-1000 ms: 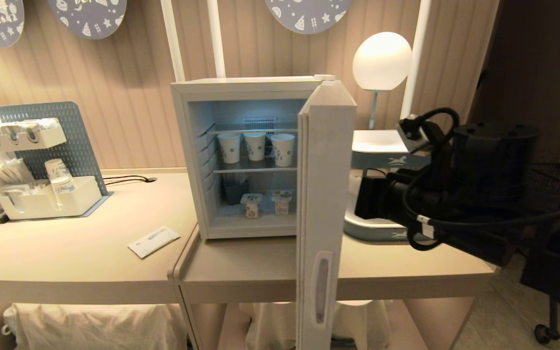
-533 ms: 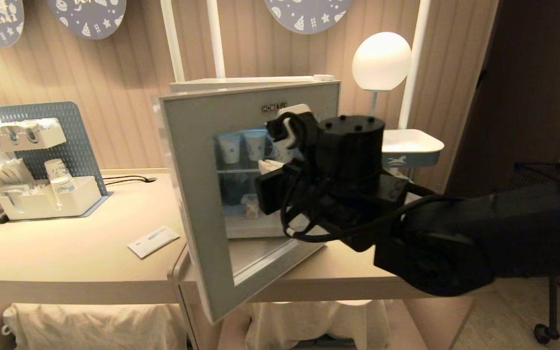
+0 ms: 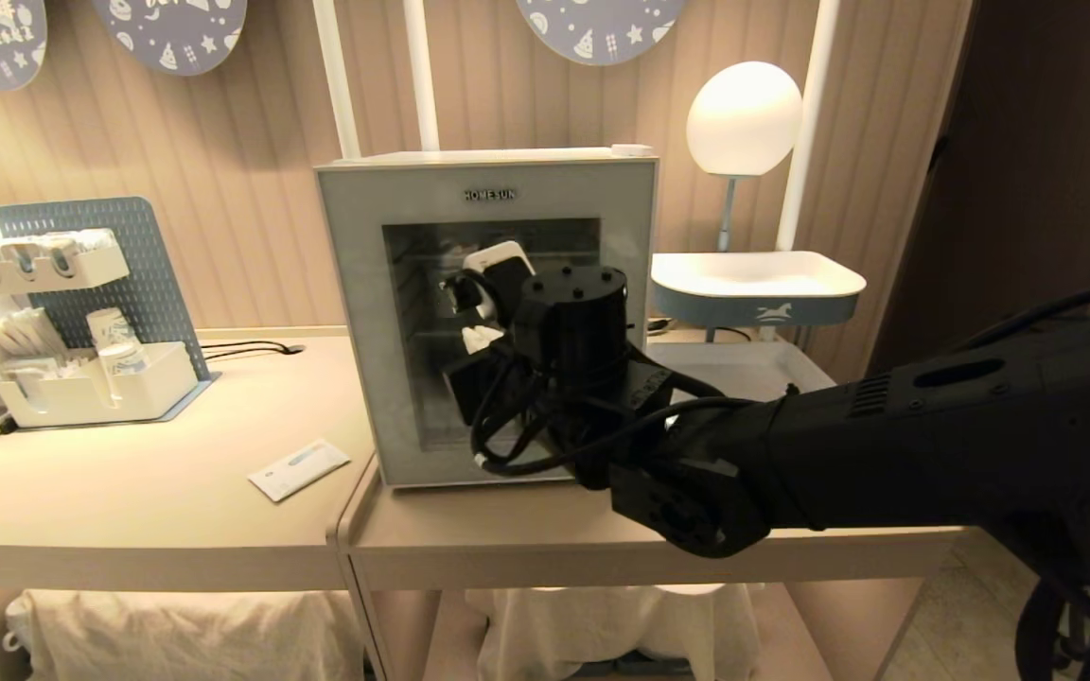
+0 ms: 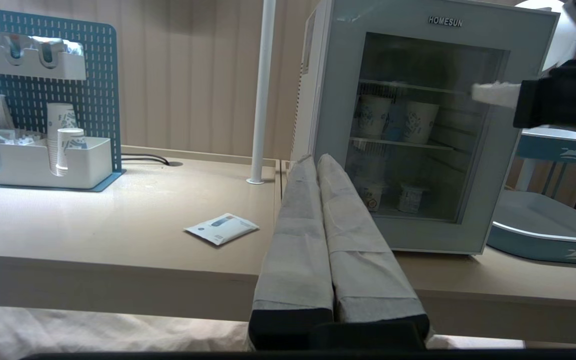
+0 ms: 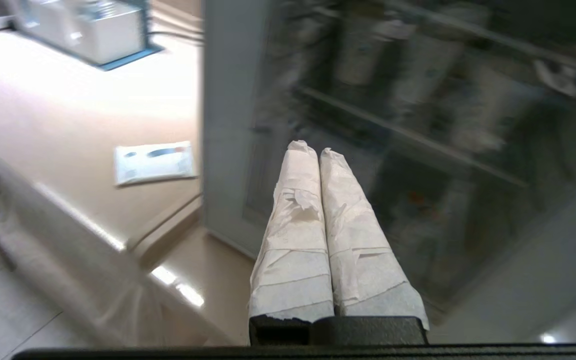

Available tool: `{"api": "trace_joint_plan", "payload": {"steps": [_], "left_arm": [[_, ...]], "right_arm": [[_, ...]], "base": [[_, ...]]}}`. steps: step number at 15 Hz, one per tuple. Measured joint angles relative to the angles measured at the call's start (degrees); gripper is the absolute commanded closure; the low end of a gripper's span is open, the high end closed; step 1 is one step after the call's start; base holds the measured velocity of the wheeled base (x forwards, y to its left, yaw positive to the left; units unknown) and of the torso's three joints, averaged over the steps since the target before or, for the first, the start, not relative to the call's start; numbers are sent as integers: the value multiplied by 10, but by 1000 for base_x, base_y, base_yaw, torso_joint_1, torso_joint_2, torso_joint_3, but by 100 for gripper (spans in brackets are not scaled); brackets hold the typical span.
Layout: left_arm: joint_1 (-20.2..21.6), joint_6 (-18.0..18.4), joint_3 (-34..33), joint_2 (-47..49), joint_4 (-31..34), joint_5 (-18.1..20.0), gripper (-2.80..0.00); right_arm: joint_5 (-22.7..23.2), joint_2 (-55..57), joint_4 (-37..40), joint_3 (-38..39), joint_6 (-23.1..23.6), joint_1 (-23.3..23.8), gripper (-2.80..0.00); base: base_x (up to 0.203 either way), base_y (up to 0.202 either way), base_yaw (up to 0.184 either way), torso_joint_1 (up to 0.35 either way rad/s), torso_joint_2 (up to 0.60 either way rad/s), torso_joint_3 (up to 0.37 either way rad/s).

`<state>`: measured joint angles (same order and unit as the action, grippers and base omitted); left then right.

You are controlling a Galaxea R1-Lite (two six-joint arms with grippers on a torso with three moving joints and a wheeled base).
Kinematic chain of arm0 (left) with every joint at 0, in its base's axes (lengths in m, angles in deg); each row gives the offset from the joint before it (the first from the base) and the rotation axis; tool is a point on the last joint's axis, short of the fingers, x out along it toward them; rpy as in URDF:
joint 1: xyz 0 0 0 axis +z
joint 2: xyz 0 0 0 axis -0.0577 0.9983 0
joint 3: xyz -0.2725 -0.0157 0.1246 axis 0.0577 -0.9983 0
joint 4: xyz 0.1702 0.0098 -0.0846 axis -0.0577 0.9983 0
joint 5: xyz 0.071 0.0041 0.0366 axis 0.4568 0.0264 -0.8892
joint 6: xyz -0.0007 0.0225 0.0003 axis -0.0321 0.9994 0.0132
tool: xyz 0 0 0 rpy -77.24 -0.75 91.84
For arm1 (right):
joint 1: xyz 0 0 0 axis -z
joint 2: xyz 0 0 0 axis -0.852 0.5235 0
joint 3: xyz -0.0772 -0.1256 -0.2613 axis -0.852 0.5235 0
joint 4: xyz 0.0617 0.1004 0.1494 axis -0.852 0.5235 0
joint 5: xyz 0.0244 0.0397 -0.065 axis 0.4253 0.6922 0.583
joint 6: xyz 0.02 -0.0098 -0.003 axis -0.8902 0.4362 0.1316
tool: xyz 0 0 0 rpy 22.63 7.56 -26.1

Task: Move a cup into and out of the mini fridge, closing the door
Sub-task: Close the freezer door, then open the freezer door

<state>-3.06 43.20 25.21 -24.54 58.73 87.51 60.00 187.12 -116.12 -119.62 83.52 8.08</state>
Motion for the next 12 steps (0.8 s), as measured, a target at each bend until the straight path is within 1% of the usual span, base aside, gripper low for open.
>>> {"api": "trace_joint_plan", "payload": {"steps": [3, 5, 6, 7, 9, 12], "left_arm": [[0, 0, 0, 0, 0, 0, 0], [0, 0, 0, 0, 0, 0, 0], [0, 0, 0, 0, 0, 0, 0], [0, 0, 0, 0, 0, 0, 0], [0, 0, 0, 0, 0, 0, 0], [0, 0, 0, 0, 0, 0, 0]], "right_arm": [[-55, -73, -1, 48, 12, 21, 0], [-106, -171, 8, 102, 25, 56, 0], [-129, -238, 22, 130, 28, 83, 0], [-146, -305, 40, 153, 31, 117, 0], [-169, -466, 98, 203, 33, 210, 0], [-173, -714, 188, 289, 36, 352, 0]], "base": [[0, 0, 0, 0, 0, 0], [0, 0, 0, 0, 0, 0], [0, 0, 0, 0, 0, 0], [0, 0, 0, 0, 0, 0], [0, 0, 0, 0, 0, 0], [0, 0, 0, 0, 0, 0]]}}
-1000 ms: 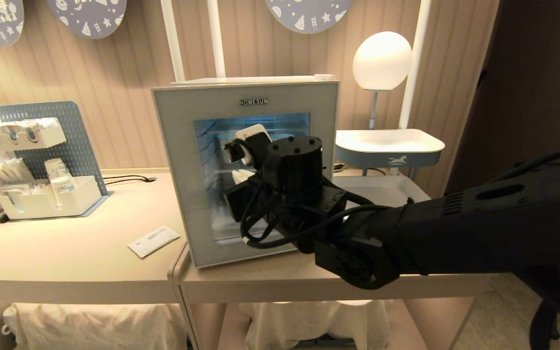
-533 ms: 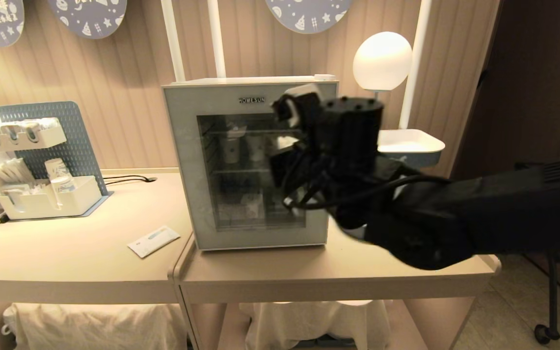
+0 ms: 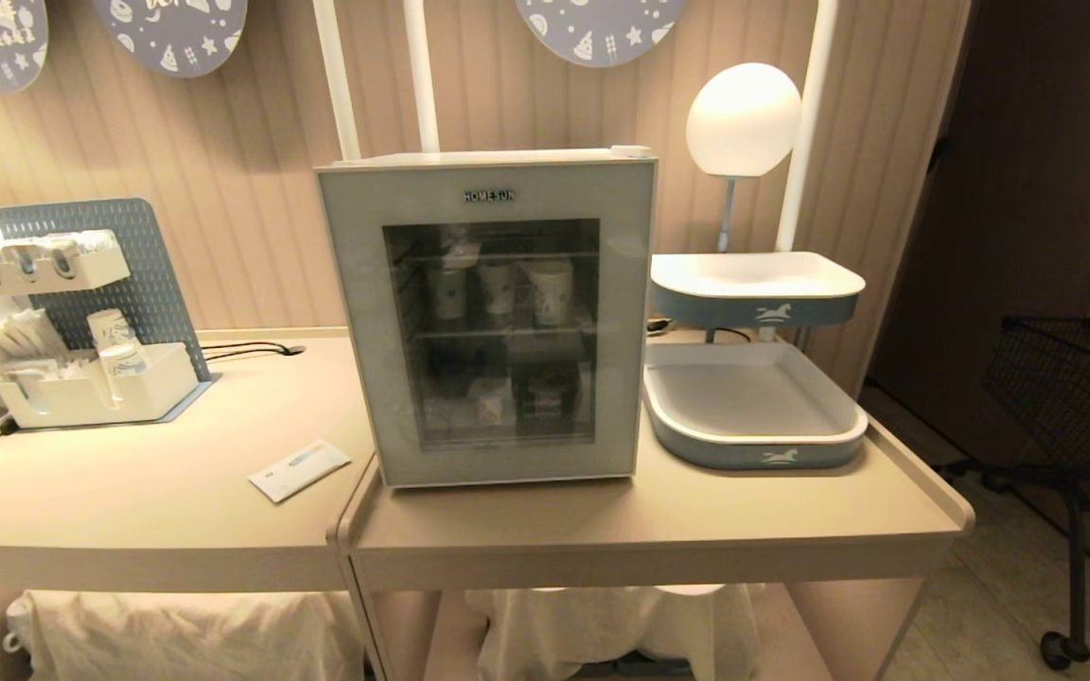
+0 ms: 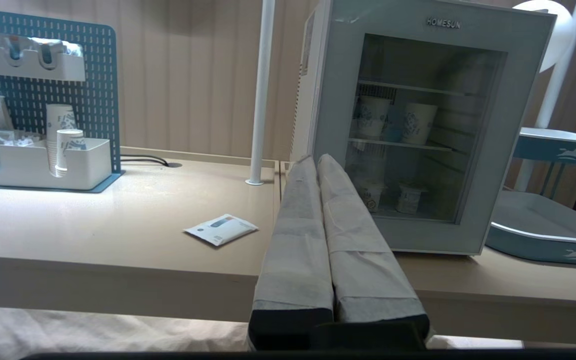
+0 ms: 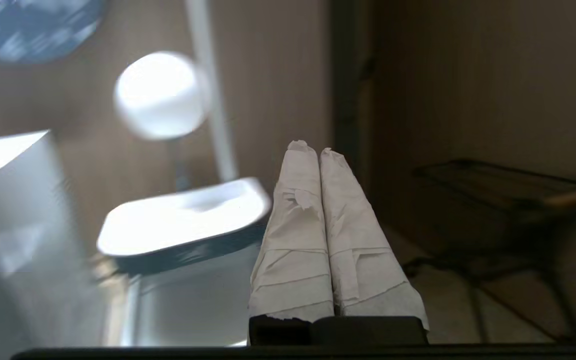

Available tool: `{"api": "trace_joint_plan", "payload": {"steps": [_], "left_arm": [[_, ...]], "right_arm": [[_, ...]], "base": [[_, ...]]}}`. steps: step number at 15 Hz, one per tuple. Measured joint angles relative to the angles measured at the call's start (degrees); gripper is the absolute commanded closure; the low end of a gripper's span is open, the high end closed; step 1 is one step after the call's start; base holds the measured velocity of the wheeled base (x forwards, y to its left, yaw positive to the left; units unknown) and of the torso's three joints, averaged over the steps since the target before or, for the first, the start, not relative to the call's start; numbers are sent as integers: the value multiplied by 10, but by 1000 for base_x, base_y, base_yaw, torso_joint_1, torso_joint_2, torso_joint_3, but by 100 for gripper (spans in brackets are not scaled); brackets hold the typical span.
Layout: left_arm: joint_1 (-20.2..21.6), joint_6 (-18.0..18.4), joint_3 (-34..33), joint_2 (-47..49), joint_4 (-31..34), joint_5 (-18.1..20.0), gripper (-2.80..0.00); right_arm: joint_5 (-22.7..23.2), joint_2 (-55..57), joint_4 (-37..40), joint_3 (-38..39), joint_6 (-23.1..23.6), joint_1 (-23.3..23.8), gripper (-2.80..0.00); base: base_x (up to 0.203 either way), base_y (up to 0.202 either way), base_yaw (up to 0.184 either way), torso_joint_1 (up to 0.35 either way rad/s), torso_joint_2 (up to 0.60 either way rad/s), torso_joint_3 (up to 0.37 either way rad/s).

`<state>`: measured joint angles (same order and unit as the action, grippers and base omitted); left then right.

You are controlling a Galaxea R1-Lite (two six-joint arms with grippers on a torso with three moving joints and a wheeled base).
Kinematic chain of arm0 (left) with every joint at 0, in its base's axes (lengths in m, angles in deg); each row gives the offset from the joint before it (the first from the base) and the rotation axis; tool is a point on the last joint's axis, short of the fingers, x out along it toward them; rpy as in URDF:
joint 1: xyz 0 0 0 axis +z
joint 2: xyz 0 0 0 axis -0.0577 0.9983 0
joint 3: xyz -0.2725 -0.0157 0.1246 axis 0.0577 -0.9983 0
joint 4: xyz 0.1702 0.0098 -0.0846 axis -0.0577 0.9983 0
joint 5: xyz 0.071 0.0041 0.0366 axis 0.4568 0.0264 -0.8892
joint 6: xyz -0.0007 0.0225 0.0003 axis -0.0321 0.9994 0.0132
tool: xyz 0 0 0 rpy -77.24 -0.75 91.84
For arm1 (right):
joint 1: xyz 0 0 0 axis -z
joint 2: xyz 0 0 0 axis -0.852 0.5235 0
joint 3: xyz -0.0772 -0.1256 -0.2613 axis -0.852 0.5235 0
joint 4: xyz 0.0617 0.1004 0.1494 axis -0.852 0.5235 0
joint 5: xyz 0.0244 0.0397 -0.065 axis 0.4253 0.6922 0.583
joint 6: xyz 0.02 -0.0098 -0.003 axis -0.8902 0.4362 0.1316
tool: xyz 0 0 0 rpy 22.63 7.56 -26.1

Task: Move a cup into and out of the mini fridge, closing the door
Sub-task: Open the freezer door

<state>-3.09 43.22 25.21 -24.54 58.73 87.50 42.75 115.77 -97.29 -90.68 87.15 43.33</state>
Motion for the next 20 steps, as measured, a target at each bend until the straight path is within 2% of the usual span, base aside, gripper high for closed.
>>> {"api": "trace_joint_plan", "payload": {"steps": [3, 5, 7, 9, 10, 12, 15, 20], "left_arm": [[0, 0, 0, 0, 0, 0, 0], [0, 0, 0, 0, 0, 0, 0], [0, 0, 0, 0, 0, 0, 0], [0, 0, 0, 0, 0, 0, 0], [0, 0, 0, 0, 0, 0, 0], [0, 0, 0, 0, 0, 0, 0], [0, 0, 0, 0, 0, 0, 0], [0, 0, 0, 0, 0, 0, 0]], "right_arm": [[46, -224, 63, 126, -11, 92, 0], [132, -343, 80, 219, -70, 120, 0], [259, -446, 73, 314, -128, 135, 0], [357, -505, 30, 436, -136, 142, 0], [377, -522, 3, 498, -118, 145, 0], [375, -539, 3, 562, -83, 148, 0], [386, -549, 115, 582, -79, 150, 0], [383, -551, 99, 585, -99, 150, 0]], "base": [[0, 0, 0, 0, 0, 0], [0, 0, 0, 0, 0, 0], [0, 0, 0, 0, 0, 0], [0, 0, 0, 0, 0, 0], [0, 0, 0, 0, 0, 0], [0, 0, 0, 0, 0, 0], [0, 0, 0, 0, 0, 0], [0, 0, 0, 0, 0, 0]]}}
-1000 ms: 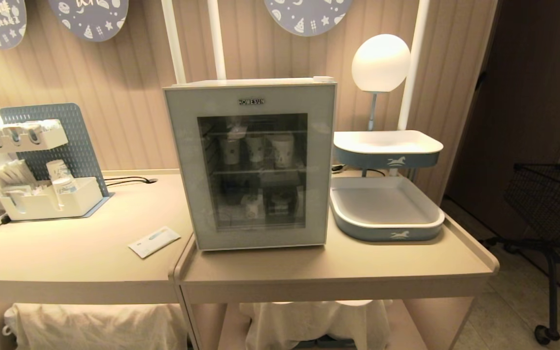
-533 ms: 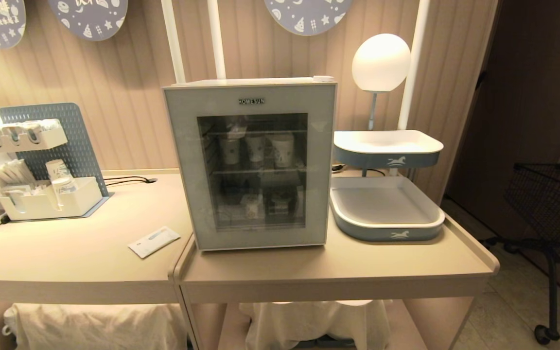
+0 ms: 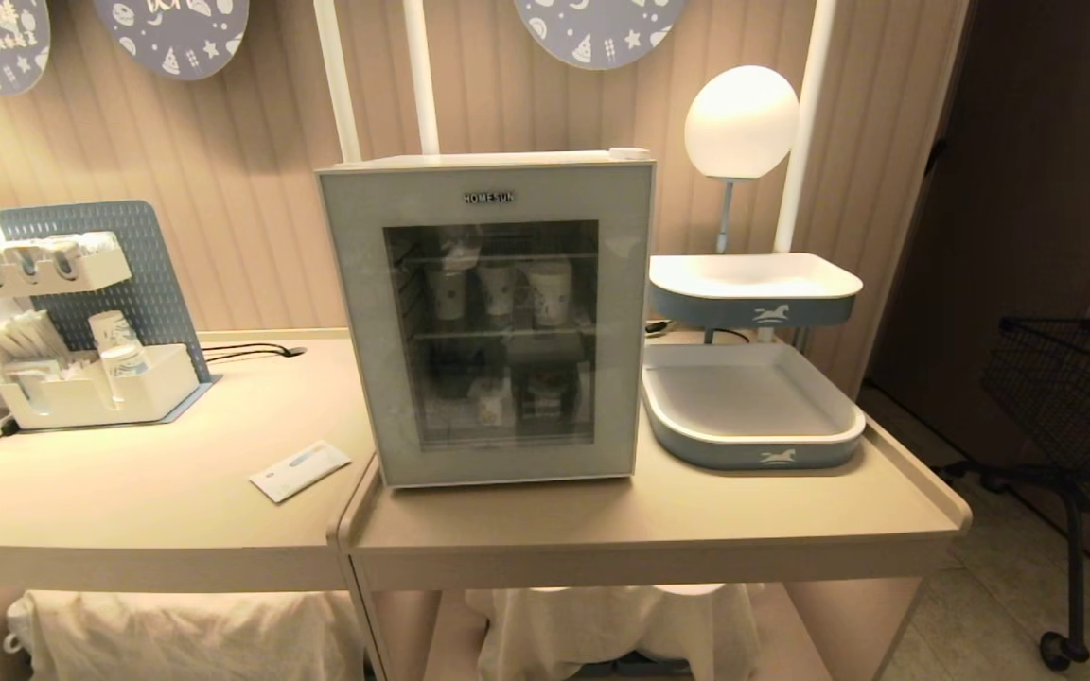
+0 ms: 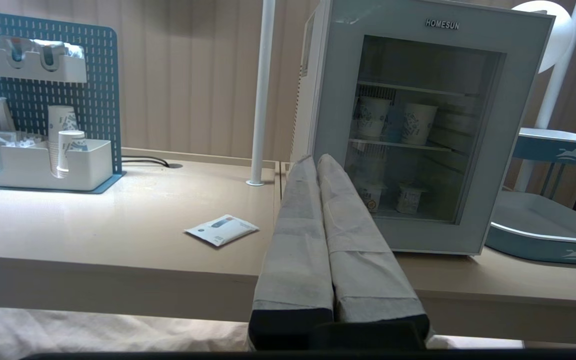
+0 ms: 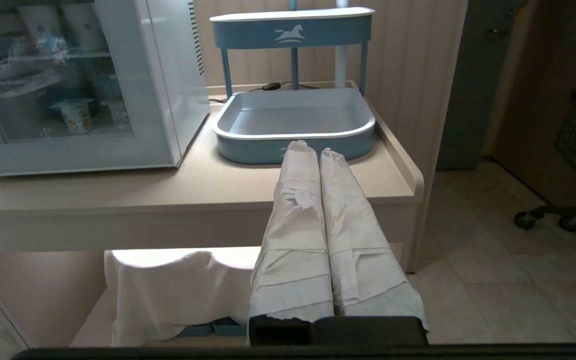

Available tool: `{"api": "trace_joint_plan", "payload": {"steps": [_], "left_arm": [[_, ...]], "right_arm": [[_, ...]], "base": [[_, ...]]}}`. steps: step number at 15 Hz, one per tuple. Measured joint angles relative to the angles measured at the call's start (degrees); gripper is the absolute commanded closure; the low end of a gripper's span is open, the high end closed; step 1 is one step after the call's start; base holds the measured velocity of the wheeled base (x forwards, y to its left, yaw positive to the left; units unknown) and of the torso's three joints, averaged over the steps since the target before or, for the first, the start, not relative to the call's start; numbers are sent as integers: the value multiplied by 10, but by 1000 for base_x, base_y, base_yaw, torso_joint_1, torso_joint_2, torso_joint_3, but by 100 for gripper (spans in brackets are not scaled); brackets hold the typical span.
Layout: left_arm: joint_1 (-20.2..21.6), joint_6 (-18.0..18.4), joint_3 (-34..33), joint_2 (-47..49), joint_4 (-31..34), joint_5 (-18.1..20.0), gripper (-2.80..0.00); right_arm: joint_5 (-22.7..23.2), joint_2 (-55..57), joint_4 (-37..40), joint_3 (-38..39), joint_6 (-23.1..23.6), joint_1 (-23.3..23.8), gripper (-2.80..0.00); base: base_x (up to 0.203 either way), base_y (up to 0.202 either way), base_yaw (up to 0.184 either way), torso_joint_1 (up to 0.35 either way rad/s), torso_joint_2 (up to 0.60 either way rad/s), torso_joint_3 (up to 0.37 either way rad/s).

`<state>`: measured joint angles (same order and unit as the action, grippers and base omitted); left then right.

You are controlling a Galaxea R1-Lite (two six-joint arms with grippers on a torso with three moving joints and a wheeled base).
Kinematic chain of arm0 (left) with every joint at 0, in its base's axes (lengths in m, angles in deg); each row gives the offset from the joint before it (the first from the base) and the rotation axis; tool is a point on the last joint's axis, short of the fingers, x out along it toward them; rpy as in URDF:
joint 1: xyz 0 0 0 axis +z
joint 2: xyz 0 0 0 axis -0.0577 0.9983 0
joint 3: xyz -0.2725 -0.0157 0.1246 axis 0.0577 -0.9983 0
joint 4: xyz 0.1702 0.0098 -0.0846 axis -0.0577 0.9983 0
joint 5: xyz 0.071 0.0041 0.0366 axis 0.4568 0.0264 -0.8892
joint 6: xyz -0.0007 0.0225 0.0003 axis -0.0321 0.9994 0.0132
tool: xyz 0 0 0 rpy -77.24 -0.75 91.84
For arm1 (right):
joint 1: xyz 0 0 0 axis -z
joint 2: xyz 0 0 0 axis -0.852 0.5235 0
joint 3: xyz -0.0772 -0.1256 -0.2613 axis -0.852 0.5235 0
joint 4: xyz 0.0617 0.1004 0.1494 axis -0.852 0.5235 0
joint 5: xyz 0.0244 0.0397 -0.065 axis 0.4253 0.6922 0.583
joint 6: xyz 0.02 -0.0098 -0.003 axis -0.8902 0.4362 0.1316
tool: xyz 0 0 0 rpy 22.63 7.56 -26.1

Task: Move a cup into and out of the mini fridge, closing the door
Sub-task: Open the freezer door

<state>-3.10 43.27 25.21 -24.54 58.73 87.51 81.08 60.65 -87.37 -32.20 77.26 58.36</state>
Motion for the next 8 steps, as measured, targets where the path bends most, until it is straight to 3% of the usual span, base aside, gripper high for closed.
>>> {"api": "trace_joint_plan", "payload": {"steps": [4, 8], "left_arm": [[0, 0, 0, 0, 0, 0, 0], [-1, 0, 0, 0, 0, 0, 0]], "right_arm": [[-1, 0, 0, 0, 0, 0, 0], [0, 0, -2, 0, 0, 0, 0]], "base": [[0, 22, -4, 1, 1, 1], [0, 182, -2, 2, 3, 2]]}}
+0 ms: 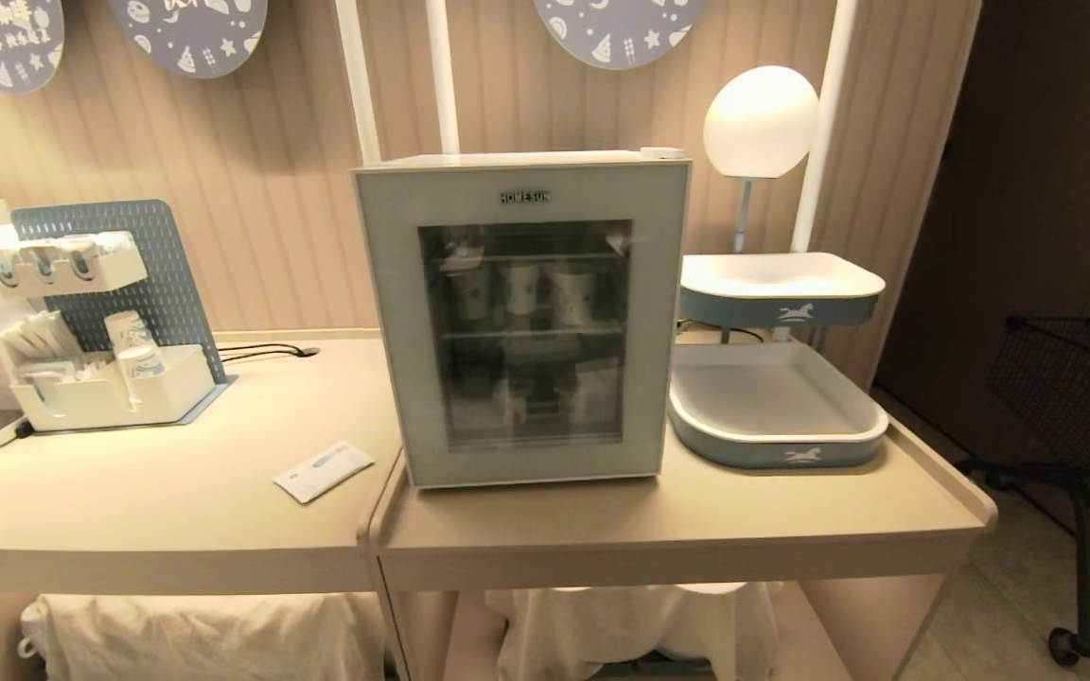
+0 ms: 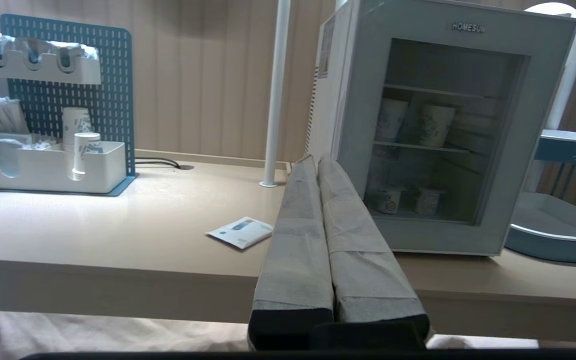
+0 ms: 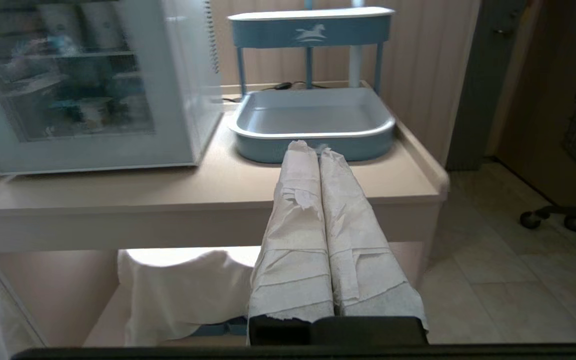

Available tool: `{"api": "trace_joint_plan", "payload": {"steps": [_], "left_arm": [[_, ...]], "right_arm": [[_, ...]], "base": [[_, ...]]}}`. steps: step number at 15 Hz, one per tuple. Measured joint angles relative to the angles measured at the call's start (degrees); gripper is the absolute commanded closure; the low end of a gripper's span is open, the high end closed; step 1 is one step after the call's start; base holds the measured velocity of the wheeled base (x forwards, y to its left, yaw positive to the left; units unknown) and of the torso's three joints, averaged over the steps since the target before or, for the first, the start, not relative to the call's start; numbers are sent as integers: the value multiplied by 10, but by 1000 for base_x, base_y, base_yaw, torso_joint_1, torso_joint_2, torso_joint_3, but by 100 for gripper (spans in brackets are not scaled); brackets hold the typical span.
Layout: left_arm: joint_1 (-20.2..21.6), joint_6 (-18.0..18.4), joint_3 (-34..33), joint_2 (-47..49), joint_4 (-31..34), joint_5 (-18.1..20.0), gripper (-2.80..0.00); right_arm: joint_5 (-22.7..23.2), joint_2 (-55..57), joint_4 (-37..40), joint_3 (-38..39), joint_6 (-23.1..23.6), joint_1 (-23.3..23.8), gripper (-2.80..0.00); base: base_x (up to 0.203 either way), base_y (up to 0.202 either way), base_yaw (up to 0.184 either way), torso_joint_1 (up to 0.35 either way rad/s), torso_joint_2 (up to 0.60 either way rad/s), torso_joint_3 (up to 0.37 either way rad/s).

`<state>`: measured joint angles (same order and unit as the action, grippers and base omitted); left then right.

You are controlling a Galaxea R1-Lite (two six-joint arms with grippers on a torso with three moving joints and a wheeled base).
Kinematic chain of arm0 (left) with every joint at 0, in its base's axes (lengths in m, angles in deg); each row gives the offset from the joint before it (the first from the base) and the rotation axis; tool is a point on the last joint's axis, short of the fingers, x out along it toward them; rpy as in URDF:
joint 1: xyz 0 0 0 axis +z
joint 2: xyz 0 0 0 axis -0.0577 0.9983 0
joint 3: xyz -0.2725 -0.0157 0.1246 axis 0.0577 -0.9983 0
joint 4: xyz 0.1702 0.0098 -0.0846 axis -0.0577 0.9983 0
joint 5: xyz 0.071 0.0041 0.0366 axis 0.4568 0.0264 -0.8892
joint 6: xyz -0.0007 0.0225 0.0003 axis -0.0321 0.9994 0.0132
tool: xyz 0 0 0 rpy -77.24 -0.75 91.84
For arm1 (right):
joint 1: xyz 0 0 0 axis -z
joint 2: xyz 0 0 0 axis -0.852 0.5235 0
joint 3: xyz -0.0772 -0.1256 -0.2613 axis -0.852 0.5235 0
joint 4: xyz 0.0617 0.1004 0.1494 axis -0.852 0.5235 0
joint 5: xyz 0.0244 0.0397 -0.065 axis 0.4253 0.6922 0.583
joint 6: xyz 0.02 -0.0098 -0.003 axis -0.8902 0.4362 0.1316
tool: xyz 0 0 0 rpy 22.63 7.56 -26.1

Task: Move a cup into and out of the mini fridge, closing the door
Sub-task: Open the freezer door

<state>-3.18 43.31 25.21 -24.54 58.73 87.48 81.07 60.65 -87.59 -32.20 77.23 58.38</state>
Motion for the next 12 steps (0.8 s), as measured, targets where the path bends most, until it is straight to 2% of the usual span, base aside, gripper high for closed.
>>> {"api": "trace_joint_plan", "payload": {"steps": [5, 9, 12], "left_arm": [[0, 0, 0, 0, 0, 0, 0], [1, 1, 0, 0, 0, 0, 0], [1, 1, 0, 0, 0, 0, 0]], "right_arm": [[0, 0, 0, 0, 0, 0, 0], [0, 0, 1, 0, -1, 0, 0], [0, 0, 0, 0, -1, 0, 0]], "base": [[0, 171, 2, 3, 3, 2], [18, 1, 3, 0, -2, 0], [176, 1, 0, 8, 1, -5]]}}
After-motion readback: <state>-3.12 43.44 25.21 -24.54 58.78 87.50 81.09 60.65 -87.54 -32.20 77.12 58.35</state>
